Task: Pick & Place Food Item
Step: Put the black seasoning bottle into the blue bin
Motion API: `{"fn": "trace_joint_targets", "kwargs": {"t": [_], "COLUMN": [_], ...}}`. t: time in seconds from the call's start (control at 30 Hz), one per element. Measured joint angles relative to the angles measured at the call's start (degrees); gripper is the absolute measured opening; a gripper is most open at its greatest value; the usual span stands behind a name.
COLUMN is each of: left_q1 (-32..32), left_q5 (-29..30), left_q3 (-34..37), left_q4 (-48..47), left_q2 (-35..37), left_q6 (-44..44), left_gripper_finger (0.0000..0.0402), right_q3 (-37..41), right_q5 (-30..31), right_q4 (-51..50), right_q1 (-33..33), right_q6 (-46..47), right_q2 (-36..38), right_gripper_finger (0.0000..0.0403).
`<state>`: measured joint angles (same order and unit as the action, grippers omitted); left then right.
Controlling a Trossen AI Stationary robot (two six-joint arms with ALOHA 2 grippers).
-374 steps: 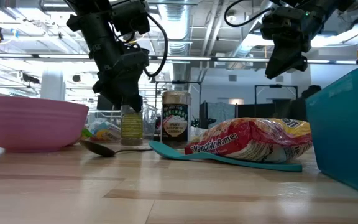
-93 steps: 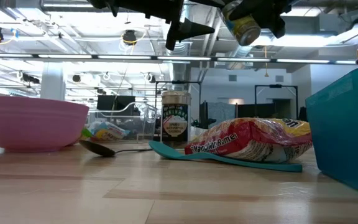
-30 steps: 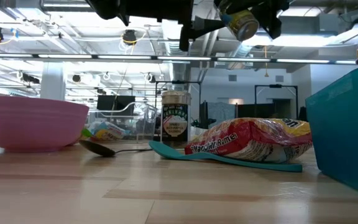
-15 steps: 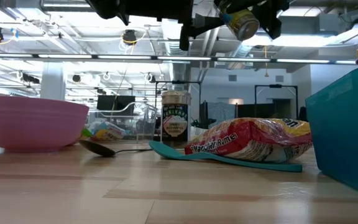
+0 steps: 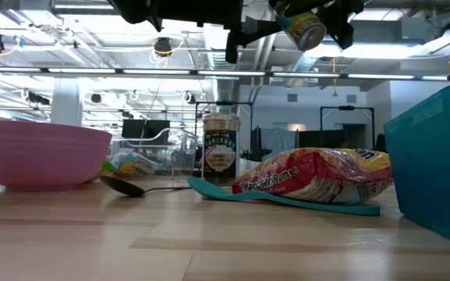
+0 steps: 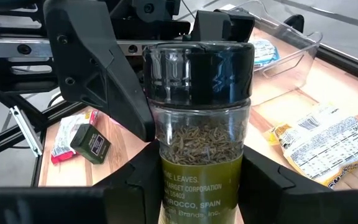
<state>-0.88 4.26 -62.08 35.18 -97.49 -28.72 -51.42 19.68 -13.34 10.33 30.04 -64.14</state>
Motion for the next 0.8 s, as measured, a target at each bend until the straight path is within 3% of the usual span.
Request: {"fn": "trace_joint_targets", "kwargs": {"t": [0.47, 0.8], "left_q1": [0.0, -0.1], "left_q5": [0.1, 0.8], "left_q3": [0.0, 0.1], "left_q4": [-0.2, -0.3], "left_q2": [0.0, 0.0], "left_q6": [-0.1, -0.3], "left_gripper_finger": [0.0194, 0.0194], "right_q3": [0.0, 0.0], "right_q5": [-0.4, -0.5], "right_q4": [-0.7, -1.8], "right_q1": [0.0, 0.1], "right_q6": [0.0, -0.2], "right_q2": [0.0, 0.0], "right_gripper_finger": [0.0167, 0.0263]}}
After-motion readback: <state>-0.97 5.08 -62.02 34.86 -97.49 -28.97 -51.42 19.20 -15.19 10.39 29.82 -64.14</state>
